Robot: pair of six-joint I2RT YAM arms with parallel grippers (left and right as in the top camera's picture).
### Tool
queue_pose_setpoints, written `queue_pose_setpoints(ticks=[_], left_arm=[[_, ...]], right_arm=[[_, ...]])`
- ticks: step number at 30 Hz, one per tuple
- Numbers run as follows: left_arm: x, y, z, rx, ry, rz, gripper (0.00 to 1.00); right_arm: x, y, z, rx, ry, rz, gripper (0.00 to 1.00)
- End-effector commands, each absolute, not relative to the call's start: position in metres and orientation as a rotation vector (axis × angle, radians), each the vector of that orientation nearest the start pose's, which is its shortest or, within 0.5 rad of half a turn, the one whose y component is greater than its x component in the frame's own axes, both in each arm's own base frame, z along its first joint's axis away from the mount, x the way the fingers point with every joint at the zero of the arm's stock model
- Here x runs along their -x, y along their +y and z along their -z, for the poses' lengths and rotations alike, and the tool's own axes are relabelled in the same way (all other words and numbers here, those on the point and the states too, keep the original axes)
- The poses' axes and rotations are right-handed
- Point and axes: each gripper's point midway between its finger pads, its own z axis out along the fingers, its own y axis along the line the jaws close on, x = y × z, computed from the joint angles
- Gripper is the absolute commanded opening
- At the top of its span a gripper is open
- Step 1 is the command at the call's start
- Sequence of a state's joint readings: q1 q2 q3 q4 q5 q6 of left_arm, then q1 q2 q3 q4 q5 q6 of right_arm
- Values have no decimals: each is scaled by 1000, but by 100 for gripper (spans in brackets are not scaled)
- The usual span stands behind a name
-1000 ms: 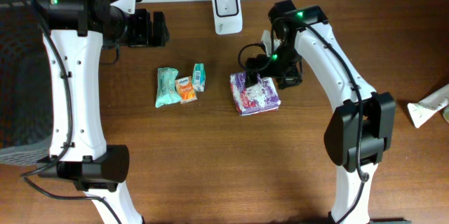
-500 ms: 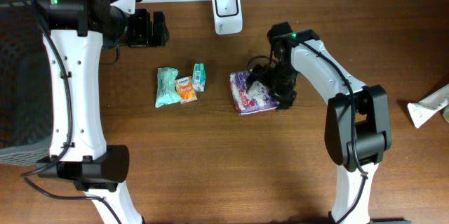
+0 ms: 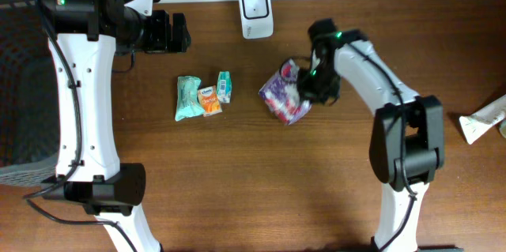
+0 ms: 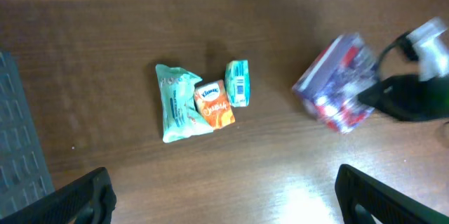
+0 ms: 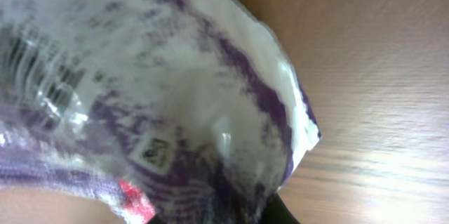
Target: Scan the item barcode
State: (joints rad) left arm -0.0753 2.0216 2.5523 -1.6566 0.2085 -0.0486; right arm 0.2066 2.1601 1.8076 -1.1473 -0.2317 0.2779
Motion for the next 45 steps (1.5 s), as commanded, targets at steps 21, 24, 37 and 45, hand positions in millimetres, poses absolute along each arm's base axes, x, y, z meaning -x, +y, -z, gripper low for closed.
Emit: queue_pose_setpoints(ticks=[21, 24, 37, 45], left_arm=[[-418, -65, -306, -86, 2697, 319, 99], [-418, -65, -306, -87, 2697, 318, 99], [-418, -65, -306, -86, 2697, 318, 99], [-418, -65, -306, -87, 2697, 318, 99]], right_arm=[[-401, 27, -127, -557, 3168, -291, 99], [-383, 1, -109, -755, 3207, -409, 99], [-394, 55, -25, -805, 2851, -1330, 57], [-401, 69, -19, -712, 2800, -1365, 4]])
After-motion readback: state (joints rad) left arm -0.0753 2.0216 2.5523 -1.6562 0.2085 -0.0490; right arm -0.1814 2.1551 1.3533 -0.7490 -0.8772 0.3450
